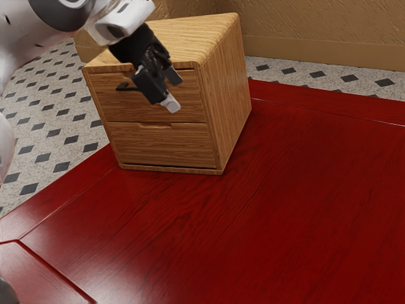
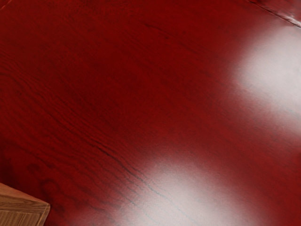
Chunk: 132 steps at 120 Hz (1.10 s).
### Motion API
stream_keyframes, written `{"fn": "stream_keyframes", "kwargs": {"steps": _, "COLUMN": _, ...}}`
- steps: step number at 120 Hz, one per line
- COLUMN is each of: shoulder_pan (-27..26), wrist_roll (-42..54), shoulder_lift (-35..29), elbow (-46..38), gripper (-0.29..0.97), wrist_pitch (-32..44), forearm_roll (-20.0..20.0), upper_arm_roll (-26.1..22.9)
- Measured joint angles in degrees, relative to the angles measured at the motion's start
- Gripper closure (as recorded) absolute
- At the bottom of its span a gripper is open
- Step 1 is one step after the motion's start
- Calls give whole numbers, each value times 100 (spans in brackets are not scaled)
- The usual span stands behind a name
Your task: Pull the drawer handle with one arm to open the drawer
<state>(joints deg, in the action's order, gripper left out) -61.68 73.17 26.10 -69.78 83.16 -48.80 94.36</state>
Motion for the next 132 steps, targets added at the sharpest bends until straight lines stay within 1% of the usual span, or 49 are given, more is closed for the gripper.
{"fn": "stream_keyframes", "kwargs": {"steps": 9, "shoulder_pan": 37, "wrist_roll": 774, "shoulder_lift": 118, "elbow": -13, "gripper": 1, "wrist_pitch": 64, "forearm_roll": -632, "upper_arm_roll": -82}}
{"fn": "stream_keyframes", "kwargs": {"steps": 13, "shoulder_pan": 86, "wrist_roll": 1077, "shoulder_lift": 165, "elbow": -14, "gripper": 1, "wrist_pitch": 127, "forearm_roll": -852, "upper_arm_roll": -164}}
{"fn": "stream_keyframes", "kwargs": {"steps": 19, "shoulder_pan": 271, "wrist_roll": 1473, "shoulder_lift": 258, "elbow": -17, "gripper": 1, "wrist_pitch": 271, "forearm_roll": -1056, "upper_arm_roll": -247}}
{"fn": "stream_keyframes", "kwargs": {"steps": 23, "shoulder_pan": 407, "wrist_roll": 1692, "shoulder_lift": 292, "elbow": -18, "gripper": 1, "wrist_pitch": 412, "forearm_roll": -1076, "upper_arm_roll": -279}}
{"fn": "stream_keyframes", "kwargs": {"steps": 27, "shoulder_pan": 536, "wrist_roll": 1861, "shoulder_lift": 294, "elbow": -19, "gripper": 0, "wrist_pitch": 579, "forearm_roll": -947, "upper_arm_roll": -400}}
{"fn": "stream_keyframes", "kwargs": {"steps": 34, "shoulder_pan": 834, "wrist_roll": 2069, "shoulder_lift": 281, "elbow": -55, "gripper": 0, "wrist_pitch": 881, "forearm_roll": -559, "upper_arm_roll": -640}}
{"fn": "stream_keyframes", "kwargs": {"steps": 44, "shoulder_pan": 1329, "wrist_roll": 2302, "shoulder_lift": 313, "elbow": -84, "gripper": 0, "wrist_pitch": 1192, "forearm_roll": -225, "upper_arm_roll": -753}}
{"fn": "stream_keyframes", "kwargs": {"steps": 53, "shoulder_pan": 1537, "wrist_roll": 2392, "shoulder_lift": 328, "elbow": -184, "gripper": 0, "wrist_pitch": 1383, "forearm_roll": 73, "upper_arm_roll": -720}}
{"fn": "stream_keyframes", "kwargs": {"steps": 66, "shoulder_pan": 1593, "wrist_roll": 2420, "shoulder_lift": 335, "elbow": -591, "gripper": 0, "wrist_pitch": 1597, "forearm_roll": 365, "upper_arm_roll": -438}}
{"fn": "stream_keyframes", "kwargs": {"steps": 75, "shoulder_pan": 1646, "wrist_roll": 2433, "shoulder_lift": 336, "elbow": -753, "gripper": 0, "wrist_pitch": 1779, "forearm_roll": 466, "upper_arm_roll": -369}}
{"fn": "stream_keyframes", "kwargs": {"steps": 90, "shoulder_pan": 1671, "wrist_roll": 2640, "shoulder_lift": 354, "elbow": -821, "gripper": 0, "wrist_pitch": 2112, "forearm_roll": 552, "upper_arm_roll": -393}}
{"fn": "stream_keyframes", "kwargs": {"steps": 97, "shoulder_pan": 1694, "wrist_roll": 2783, "shoulder_lift": 359, "elbow": -823, "gripper": 0, "wrist_pitch": 2273, "forearm_roll": 558, "upper_arm_roll": -520}}
{"fn": "stream_keyframes", "kwargs": {"steps": 111, "shoulder_pan": 1975, "wrist_roll": 3060, "shoulder_lift": 364, "elbow": -800, "gripper": 1, "wrist_pitch": 2634, "forearm_roll": 517, "upper_arm_roll": -967}}
{"fn": "stream_keyframes", "kwargs": {"steps": 132, "shoulder_pan": 2137, "wrist_roll": 3394, "shoulder_lift": 462, "elbow": -788, "gripper": 1, "wrist_pitch": 2946, "forearm_roll": 408, "upper_arm_roll": -1066}}
